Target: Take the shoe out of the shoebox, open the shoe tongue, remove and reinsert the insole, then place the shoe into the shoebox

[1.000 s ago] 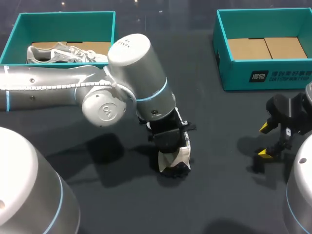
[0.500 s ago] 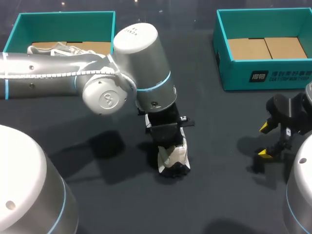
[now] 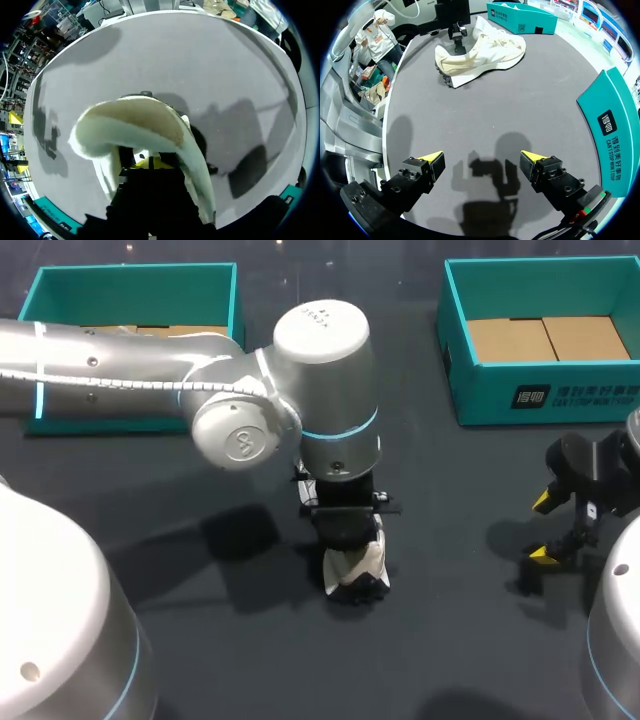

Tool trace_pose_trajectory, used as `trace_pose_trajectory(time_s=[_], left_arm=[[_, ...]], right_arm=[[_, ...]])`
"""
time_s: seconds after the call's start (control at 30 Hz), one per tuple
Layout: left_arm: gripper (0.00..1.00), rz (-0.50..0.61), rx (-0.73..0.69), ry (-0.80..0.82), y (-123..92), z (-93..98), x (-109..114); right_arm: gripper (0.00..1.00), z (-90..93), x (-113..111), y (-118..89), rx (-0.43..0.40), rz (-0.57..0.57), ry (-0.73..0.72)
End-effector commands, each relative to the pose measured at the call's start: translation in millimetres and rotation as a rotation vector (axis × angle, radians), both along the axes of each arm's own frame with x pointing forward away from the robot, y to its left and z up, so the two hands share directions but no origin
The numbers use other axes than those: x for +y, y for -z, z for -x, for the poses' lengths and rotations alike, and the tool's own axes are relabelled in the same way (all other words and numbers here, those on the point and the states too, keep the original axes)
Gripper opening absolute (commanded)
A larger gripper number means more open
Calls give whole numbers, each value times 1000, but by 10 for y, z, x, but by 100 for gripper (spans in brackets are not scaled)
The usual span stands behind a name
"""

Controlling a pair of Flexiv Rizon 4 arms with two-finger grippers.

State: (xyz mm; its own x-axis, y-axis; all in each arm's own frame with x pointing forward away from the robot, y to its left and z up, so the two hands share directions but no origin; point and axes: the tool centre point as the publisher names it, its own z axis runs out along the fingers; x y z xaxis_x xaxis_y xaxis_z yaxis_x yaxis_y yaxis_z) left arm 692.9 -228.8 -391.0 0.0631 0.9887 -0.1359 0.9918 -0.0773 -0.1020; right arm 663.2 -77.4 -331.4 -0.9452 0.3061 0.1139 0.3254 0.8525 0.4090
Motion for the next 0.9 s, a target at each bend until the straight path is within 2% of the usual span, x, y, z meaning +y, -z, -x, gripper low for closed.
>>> trace_pose_trajectory(time_s=[0.03,0.23,0.33,0.5,0.73,0.8,0.9], left_arm=[[0,3,-7,20,-173,-87,34],[0,36,-33,40,-598,-81,57],[0,13,-79,15,-672,-95,46],[0,-40,-150,-37,-604,-191,32],[0,-83,-172,-65,-452,-276,-2],[7,-91,-169,-66,-438,-282,4],[27,-111,-166,-64,-435,-278,33]], right_arm=[[100,9,5,3,-1,3,1],[100,9,5,3,-1,3,1],[100,9,5,3,-1,3,1],[100,9,5,3,-1,3,1],[100,9,5,3,-1,3,1],[100,9,5,3,-1,3,1],[100,9,5,3,-1,3,1]])
